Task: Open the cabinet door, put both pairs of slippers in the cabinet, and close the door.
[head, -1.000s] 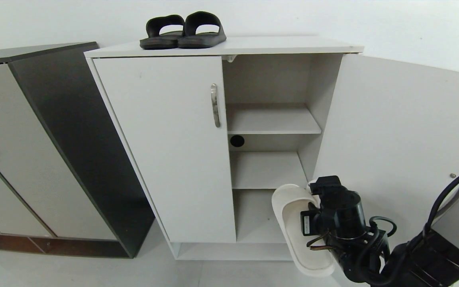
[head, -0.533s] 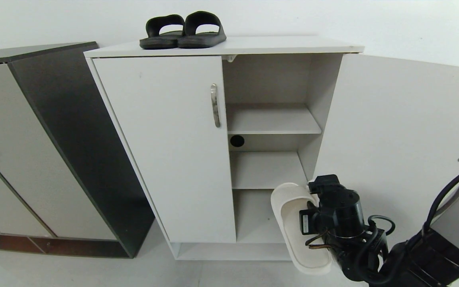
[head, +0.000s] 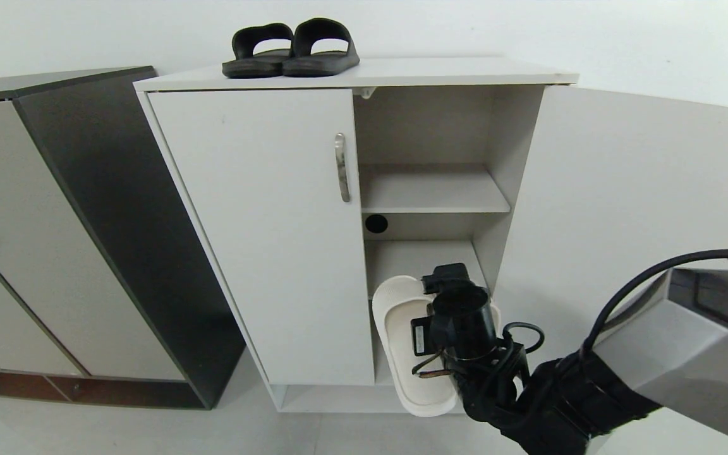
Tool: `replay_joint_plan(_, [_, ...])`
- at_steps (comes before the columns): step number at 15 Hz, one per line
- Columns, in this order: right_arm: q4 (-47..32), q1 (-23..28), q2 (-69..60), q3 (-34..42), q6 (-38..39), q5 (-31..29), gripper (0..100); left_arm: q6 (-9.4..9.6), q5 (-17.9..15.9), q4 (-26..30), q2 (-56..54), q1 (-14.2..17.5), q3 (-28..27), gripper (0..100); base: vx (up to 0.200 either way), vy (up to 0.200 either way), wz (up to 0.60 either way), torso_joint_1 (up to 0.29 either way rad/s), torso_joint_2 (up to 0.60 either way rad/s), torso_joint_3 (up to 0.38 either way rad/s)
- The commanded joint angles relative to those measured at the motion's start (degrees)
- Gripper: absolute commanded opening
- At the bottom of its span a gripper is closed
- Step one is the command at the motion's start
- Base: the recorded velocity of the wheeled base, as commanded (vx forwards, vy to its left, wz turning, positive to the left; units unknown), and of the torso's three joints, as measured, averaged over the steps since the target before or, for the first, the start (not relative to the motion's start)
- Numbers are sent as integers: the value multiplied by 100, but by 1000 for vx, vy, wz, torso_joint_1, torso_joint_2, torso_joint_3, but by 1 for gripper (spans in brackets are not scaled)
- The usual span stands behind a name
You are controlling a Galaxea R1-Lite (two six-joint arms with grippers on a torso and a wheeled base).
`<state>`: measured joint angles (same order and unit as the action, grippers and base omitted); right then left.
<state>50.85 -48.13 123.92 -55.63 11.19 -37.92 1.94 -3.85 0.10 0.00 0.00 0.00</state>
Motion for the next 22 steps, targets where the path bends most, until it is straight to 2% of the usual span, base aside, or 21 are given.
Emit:
replay_joint_plan(1, [-5,-4,537,-317,23,4,0,8,-1,-1,9,0,0,0,0,0,0,0,0,0])
replay_joint_plan(6, [-13,40,590,-317,76,13,0,26,-1,-1,9,0,0,0,0,0,0,0,1,-22])
replay_joint_plan(12, [22,84,651,-317,261,-57,0,26,-1,-1,9,0,0,0,0,0,0,3,2,-186])
replay_joint_plan(14, [136,84,642,-317,182,-268,0,26,-1,-1,9,0,0,0,0,0,0,2,0,-195])
replay_joint_plan(15, [479,67,642,-309,-56,-444,0,26,-1,-1,9,0,0,0,0,0,0,7,2,-203])
replay_joint_plan(19, [1850,76,801,-71,-662,-479,0,17,-1,-1,9,0,0,0,0,0,0,2,0,-179])
replay_joint_plan(22, [2070,128,932,-62,-768,-558,0,17,-1,-1,9,0,0,0,0,0,0,0,0,0])
